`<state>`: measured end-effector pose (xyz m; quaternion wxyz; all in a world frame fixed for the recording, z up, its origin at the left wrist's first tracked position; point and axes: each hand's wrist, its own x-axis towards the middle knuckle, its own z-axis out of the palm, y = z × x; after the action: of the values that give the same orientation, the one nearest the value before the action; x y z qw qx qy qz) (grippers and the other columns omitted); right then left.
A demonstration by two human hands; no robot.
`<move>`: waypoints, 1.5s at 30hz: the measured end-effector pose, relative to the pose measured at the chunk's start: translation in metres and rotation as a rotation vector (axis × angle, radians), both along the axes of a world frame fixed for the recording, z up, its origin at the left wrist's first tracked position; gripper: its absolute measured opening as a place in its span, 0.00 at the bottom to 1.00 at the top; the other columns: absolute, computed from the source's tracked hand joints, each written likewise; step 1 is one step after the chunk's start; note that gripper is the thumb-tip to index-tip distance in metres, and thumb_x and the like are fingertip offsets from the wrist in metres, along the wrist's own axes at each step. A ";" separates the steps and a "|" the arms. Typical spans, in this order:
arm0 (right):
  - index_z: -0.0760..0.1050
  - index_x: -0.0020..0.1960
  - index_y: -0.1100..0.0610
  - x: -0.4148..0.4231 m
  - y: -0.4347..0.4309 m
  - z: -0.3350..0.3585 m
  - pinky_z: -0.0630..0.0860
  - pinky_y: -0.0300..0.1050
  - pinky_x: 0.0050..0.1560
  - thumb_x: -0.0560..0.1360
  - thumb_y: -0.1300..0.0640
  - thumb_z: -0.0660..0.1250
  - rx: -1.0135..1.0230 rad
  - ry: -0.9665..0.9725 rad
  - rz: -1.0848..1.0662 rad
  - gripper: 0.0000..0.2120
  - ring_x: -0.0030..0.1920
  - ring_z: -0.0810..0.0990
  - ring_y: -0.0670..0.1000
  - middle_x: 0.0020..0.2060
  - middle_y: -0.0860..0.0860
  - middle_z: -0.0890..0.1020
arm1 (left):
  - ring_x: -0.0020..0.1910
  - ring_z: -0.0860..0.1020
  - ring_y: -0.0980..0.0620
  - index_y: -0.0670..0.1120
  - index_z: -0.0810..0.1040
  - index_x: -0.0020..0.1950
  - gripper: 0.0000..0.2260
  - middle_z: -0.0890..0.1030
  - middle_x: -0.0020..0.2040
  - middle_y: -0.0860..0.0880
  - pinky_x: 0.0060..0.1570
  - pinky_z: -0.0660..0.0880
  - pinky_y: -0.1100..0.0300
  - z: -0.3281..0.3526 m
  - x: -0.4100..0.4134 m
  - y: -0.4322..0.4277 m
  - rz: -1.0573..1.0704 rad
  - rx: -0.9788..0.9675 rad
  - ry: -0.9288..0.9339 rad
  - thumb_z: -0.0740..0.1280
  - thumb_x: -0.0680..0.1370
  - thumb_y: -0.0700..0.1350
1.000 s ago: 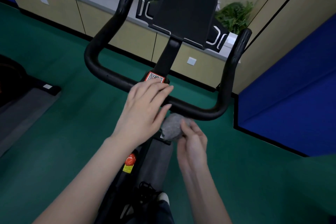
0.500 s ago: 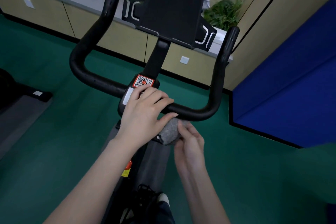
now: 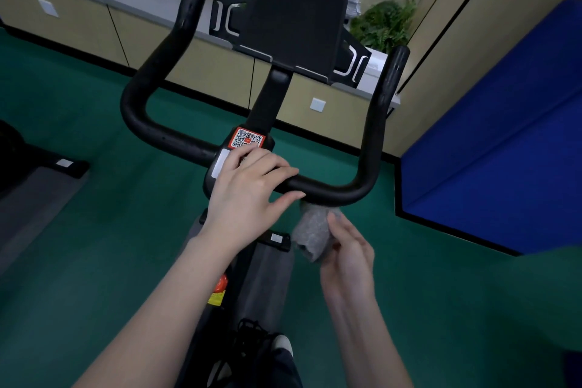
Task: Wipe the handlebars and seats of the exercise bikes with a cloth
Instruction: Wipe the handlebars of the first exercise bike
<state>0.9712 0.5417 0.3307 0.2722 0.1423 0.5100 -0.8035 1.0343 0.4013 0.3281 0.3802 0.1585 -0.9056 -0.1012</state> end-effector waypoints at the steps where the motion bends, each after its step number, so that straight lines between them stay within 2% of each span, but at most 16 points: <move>1: 0.78 0.46 0.63 -0.004 0.007 0.000 0.81 0.46 0.44 0.74 0.69 0.67 0.032 0.029 -0.057 0.04 0.42 0.84 0.51 0.39 0.53 0.85 | 0.48 0.79 0.51 0.47 0.84 0.50 0.13 0.81 0.46 0.54 0.65 0.62 0.58 0.000 0.000 0.000 0.000 0.002 0.003 0.71 0.73 0.55; 4: 0.79 0.53 0.60 -0.013 0.023 0.002 0.80 0.49 0.54 0.76 0.66 0.67 0.203 0.263 -0.193 0.08 0.53 0.83 0.53 0.49 0.53 0.85 | 0.48 0.79 0.51 0.47 0.84 0.50 0.14 0.81 0.46 0.53 0.65 0.63 0.57 -0.001 0.000 0.001 0.003 0.007 0.009 0.70 0.73 0.55; 7: 0.78 0.58 0.58 -0.022 0.025 0.013 0.80 0.42 0.54 0.76 0.64 0.67 0.374 0.664 -0.187 0.11 0.56 0.81 0.47 0.54 0.50 0.82 | 0.48 0.79 0.51 0.47 0.84 0.51 0.13 0.82 0.46 0.53 0.65 0.64 0.56 -0.002 0.000 0.000 -0.001 0.009 0.004 0.71 0.73 0.55; 10: 0.78 0.57 0.60 -0.042 0.015 0.027 0.77 0.34 0.52 0.76 0.65 0.67 0.593 1.085 0.023 0.10 0.51 0.80 0.48 0.51 0.53 0.81 | 0.49 0.79 0.51 0.47 0.84 0.51 0.14 0.82 0.46 0.53 0.65 0.65 0.55 -0.002 0.001 0.000 -0.006 0.014 -0.005 0.71 0.73 0.55; 12: 0.79 0.57 0.59 -0.056 0.005 0.036 0.70 0.28 0.48 0.76 0.65 0.66 0.780 1.329 0.206 0.10 0.49 0.76 0.48 0.46 0.47 0.78 | 0.49 0.79 0.51 0.47 0.84 0.51 0.14 0.82 0.46 0.53 0.65 0.65 0.55 -0.002 0.001 0.000 0.000 0.016 -0.007 0.71 0.73 0.55; 14: 0.79 0.57 0.60 -0.066 -0.003 0.042 0.67 0.32 0.47 0.76 0.65 0.66 0.929 1.513 0.397 0.11 0.50 0.72 0.49 0.44 0.45 0.78 | 0.49 0.79 0.51 0.47 0.84 0.51 0.14 0.82 0.46 0.53 0.65 0.66 0.55 -0.002 0.001 0.001 0.006 0.021 -0.008 0.71 0.73 0.55; 16: 0.79 0.57 0.60 -0.073 -0.010 0.046 0.68 0.40 0.50 0.77 0.64 0.63 1.050 1.612 0.593 0.11 0.52 0.72 0.53 0.47 0.52 0.82 | 0.48 0.80 0.50 0.46 0.84 0.51 0.14 0.82 0.46 0.53 0.65 0.66 0.55 -0.001 0.000 0.001 0.007 0.031 -0.007 0.72 0.72 0.54; 19: 0.79 0.56 0.57 -0.077 -0.022 0.054 0.66 0.41 0.48 0.77 0.62 0.61 1.118 1.614 0.815 0.11 0.53 0.74 0.56 0.48 0.53 0.83 | 0.47 0.79 0.51 0.46 0.84 0.50 0.14 0.82 0.46 0.53 0.65 0.66 0.54 -0.001 0.000 0.002 0.004 0.039 -0.006 0.73 0.72 0.54; 23: 0.80 0.52 0.54 -0.077 -0.038 0.065 0.73 0.43 0.51 0.77 0.61 0.63 1.044 1.472 1.015 0.09 0.51 0.79 0.52 0.46 0.50 0.83 | 0.47 0.80 0.51 0.46 0.84 0.50 0.13 0.82 0.45 0.53 0.65 0.66 0.54 0.000 0.001 0.001 0.006 0.035 -0.005 0.72 0.72 0.53; 25: 0.80 0.50 0.51 -0.081 -0.039 0.069 0.70 0.38 0.46 0.77 0.58 0.64 1.034 1.382 1.099 0.07 0.48 0.78 0.48 0.44 0.49 0.82 | 0.47 0.80 0.51 0.46 0.84 0.50 0.13 0.82 0.45 0.52 0.65 0.66 0.55 0.000 0.001 0.002 0.003 0.039 -0.003 0.72 0.72 0.53; 28: 0.80 0.49 0.52 -0.095 -0.031 0.076 0.70 0.37 0.43 0.77 0.59 0.65 1.116 1.403 1.189 0.06 0.47 0.78 0.49 0.43 0.49 0.81 | 0.47 0.80 0.51 0.46 0.84 0.50 0.13 0.82 0.45 0.53 0.65 0.65 0.56 0.000 0.000 0.003 0.004 0.039 0.000 0.72 0.72 0.54; 32: 0.81 0.53 0.58 -0.106 -0.020 0.078 0.67 0.35 0.47 0.77 0.62 0.65 1.176 1.533 1.034 0.08 0.53 0.79 0.53 0.49 0.54 0.83 | 0.48 0.80 0.52 0.46 0.84 0.50 0.13 0.82 0.45 0.53 0.65 0.65 0.56 0.000 0.000 0.003 0.007 0.050 -0.007 0.72 0.72 0.54; 39: 0.81 0.54 0.60 -0.098 0.004 0.050 0.69 0.37 0.50 0.76 0.67 0.66 0.961 1.619 0.684 0.09 0.51 0.78 0.54 0.47 0.53 0.83 | 0.48 0.80 0.52 0.46 0.84 0.51 0.14 0.82 0.47 0.53 0.66 0.64 0.56 0.002 0.000 0.004 0.014 0.063 -0.035 0.71 0.73 0.55; 42: 0.79 0.56 0.61 -0.102 0.011 0.040 0.65 0.33 0.48 0.76 0.68 0.65 0.932 1.588 0.447 0.11 0.49 0.76 0.52 0.47 0.53 0.82 | 0.49 0.79 0.52 0.47 0.84 0.52 0.14 0.82 0.47 0.54 0.66 0.64 0.56 0.002 -0.001 0.005 0.020 0.071 -0.050 0.70 0.73 0.55; 45: 0.80 0.55 0.62 -0.094 0.013 0.026 0.67 0.30 0.51 0.76 0.70 0.64 0.842 1.576 0.327 0.11 0.50 0.76 0.51 0.48 0.54 0.81 | 0.50 0.79 0.52 0.47 0.83 0.52 0.15 0.82 0.48 0.54 0.66 0.64 0.55 0.004 0.000 0.006 0.024 0.083 -0.070 0.69 0.73 0.55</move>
<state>0.8772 0.5542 0.3568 -0.1196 -0.4350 0.8137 -0.3666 1.0343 0.4071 0.3320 0.3426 0.1882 -0.9115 -0.1284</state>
